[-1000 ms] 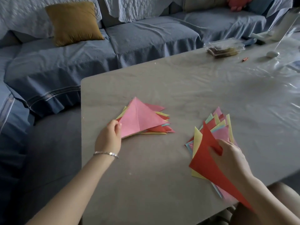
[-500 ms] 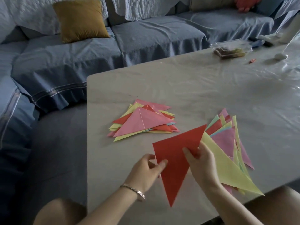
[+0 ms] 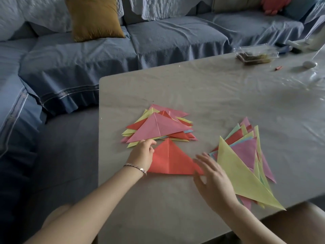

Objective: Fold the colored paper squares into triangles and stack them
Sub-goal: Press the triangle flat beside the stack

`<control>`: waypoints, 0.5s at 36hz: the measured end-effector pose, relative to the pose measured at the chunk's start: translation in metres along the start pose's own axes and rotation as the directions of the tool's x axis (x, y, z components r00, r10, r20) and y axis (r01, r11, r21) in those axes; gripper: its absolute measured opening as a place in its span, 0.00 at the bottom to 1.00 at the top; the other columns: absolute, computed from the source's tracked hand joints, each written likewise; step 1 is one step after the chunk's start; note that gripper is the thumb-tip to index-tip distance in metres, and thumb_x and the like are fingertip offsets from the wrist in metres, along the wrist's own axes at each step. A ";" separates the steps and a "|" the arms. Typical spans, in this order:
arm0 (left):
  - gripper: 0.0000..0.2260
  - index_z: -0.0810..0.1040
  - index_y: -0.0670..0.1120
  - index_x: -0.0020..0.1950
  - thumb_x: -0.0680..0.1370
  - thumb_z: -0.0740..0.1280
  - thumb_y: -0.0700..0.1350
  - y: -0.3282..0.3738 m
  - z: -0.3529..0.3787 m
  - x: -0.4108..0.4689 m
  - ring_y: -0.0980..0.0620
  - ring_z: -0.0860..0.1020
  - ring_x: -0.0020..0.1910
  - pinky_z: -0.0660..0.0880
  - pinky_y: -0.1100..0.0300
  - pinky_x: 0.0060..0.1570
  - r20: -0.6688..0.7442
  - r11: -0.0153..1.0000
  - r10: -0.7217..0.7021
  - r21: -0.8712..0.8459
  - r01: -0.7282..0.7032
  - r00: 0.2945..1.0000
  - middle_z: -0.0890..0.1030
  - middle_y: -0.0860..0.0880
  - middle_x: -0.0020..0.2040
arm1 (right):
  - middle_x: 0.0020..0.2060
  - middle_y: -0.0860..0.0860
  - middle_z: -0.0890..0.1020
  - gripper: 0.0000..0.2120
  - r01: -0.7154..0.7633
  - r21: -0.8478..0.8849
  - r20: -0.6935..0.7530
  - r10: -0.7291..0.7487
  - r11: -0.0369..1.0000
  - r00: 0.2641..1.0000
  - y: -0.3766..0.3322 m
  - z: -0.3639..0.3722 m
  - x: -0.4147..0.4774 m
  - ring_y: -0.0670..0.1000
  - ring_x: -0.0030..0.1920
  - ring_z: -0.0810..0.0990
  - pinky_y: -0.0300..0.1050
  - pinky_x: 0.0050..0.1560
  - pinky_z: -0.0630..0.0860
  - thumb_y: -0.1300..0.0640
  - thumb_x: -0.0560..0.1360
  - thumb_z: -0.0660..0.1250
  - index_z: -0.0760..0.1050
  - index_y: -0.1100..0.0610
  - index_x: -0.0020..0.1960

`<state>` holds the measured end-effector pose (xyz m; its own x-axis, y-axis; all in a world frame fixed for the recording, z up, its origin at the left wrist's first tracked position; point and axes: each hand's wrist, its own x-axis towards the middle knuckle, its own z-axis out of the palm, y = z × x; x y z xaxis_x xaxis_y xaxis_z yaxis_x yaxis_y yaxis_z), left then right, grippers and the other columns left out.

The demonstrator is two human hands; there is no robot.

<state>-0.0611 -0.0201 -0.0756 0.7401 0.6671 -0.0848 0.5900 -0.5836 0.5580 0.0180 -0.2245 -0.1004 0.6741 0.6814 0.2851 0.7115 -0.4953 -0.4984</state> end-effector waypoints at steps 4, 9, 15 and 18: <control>0.14 0.75 0.43 0.60 0.75 0.65 0.37 -0.003 0.009 -0.010 0.47 0.76 0.54 0.70 0.60 0.53 -0.081 0.977 0.157 0.160 -0.143 0.984 0.75 0.45 0.56 | 0.59 0.50 0.79 0.20 0.190 -0.109 0.177 -0.169 0.976 0.970 -0.012 0.011 -0.004 0.52 0.64 0.74 0.48 0.61 0.70 0.50 0.72 0.58 0.78 0.57 0.58; 0.19 0.81 0.42 0.54 0.65 0.72 0.32 -0.019 0.038 -0.049 0.50 0.81 0.52 0.76 0.62 0.50 0.002 0.822 0.513 0.287 -0.492 0.858 0.81 0.46 0.55 | 0.59 0.48 0.79 0.21 0.298 -0.109 0.259 -0.263 0.948 0.930 -0.018 0.027 -0.006 0.50 0.63 0.75 0.47 0.58 0.75 0.47 0.73 0.56 0.79 0.54 0.58; 0.20 0.67 0.45 0.65 0.74 0.52 0.40 -0.050 0.043 -0.070 0.53 0.69 0.64 0.54 0.63 0.68 0.154 0.775 0.480 0.387 -0.500 0.863 0.76 0.49 0.63 | 0.59 0.48 0.79 0.23 0.287 -0.136 0.350 -0.225 0.948 0.909 -0.033 0.039 -0.013 0.47 0.61 0.77 0.44 0.56 0.75 0.46 0.73 0.54 0.79 0.53 0.59; 0.22 0.72 0.44 0.64 0.82 0.43 0.49 -0.058 0.031 -0.072 0.50 0.72 0.64 0.52 0.64 0.68 0.195 0.826 0.393 0.356 -0.438 0.899 0.76 0.48 0.64 | 0.57 0.49 0.80 0.22 0.254 -0.143 0.323 -0.197 0.957 0.926 -0.032 0.036 -0.014 0.48 0.59 0.78 0.44 0.55 0.76 0.47 0.75 0.52 0.80 0.54 0.57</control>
<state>-0.1385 -0.0484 -0.1281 0.9598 0.2801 -0.0182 0.2778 -0.9387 0.2044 -0.0216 -0.1984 -0.1181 0.4195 0.9025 0.0977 0.8802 -0.3780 -0.2871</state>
